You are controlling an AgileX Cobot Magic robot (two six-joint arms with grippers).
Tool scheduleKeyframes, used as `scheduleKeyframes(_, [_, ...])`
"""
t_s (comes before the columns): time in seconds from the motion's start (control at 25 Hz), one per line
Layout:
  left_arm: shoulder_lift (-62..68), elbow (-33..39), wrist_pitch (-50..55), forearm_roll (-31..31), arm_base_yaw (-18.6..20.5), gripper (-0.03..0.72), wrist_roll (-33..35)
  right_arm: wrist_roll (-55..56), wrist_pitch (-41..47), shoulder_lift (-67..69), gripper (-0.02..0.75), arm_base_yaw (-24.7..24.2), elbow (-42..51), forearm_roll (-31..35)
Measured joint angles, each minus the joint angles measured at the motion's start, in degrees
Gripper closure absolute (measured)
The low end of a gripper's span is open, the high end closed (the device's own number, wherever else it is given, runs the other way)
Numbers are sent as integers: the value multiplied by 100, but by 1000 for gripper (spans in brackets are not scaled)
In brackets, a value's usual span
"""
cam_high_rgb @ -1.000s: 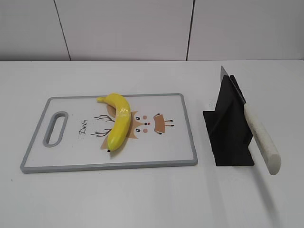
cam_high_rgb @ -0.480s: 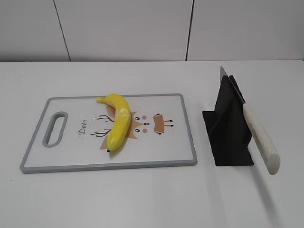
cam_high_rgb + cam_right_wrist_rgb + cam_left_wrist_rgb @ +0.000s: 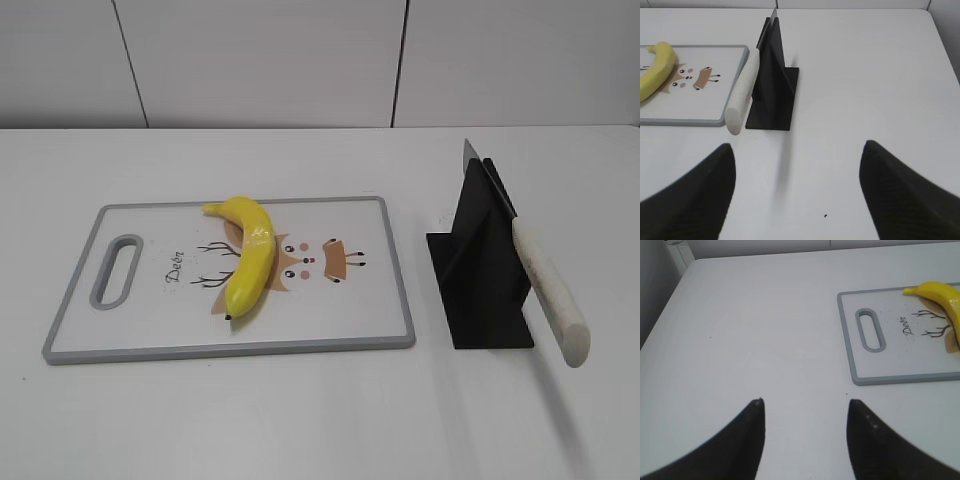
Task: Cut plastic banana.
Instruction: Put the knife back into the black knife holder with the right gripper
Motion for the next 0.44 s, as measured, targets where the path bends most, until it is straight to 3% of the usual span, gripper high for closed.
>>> scheduleKeyframes(0.44, [0, 0, 0, 0, 0, 208, 0, 0, -5, 0, 147, -127, 4, 120])
